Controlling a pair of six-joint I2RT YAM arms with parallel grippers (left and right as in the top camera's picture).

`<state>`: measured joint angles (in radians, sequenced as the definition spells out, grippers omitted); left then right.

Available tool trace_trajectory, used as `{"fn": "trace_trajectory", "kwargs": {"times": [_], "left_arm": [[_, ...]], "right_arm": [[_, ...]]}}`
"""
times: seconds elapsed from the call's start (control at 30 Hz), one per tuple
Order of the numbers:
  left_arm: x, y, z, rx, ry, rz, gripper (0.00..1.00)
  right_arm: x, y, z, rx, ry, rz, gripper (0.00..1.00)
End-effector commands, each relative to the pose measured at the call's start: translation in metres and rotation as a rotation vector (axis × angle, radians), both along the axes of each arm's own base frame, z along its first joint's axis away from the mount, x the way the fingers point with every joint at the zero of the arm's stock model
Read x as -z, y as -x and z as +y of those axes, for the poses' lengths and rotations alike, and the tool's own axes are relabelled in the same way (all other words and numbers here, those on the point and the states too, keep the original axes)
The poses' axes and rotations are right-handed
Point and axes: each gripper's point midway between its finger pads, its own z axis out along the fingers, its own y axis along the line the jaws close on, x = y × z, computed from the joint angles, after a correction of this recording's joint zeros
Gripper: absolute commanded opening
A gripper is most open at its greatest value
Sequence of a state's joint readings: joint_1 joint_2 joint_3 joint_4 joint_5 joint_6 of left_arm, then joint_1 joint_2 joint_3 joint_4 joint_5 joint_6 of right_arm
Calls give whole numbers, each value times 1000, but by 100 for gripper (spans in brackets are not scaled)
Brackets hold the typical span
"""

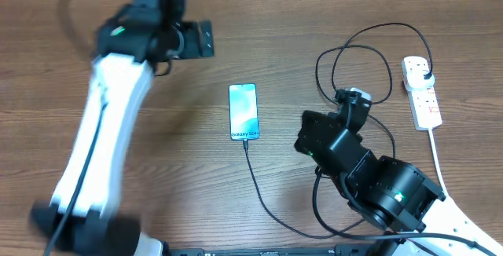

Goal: Plug charger to phone and switch on socket
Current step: 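Lift both grippers up and away from the phone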

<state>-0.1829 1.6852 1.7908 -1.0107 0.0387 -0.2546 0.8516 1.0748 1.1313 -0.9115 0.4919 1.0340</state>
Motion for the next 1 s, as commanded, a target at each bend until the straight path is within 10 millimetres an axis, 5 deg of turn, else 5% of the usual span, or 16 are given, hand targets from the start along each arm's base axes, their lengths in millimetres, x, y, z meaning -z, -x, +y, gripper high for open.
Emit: {"fn": "trace_trajectory", "kwargs": {"times": [0.0,0.17,0.33,0.97], "left_arm": [[-75,32,20,-50,-34,-184,100],[-113,70,40,-107,-69,-271,100],[-114,90,45,-108,-77,-247,100],[-97,87,44,-104,-91,-185,100]], "right_arm": [[-6,-13,-25,146,-20,-29,9],[-5,-26,-51,237,-26,-21,4],[-2,-31,-67,289,-30,-1,4],[12,-30,-81,348,-127,102,4]]}}
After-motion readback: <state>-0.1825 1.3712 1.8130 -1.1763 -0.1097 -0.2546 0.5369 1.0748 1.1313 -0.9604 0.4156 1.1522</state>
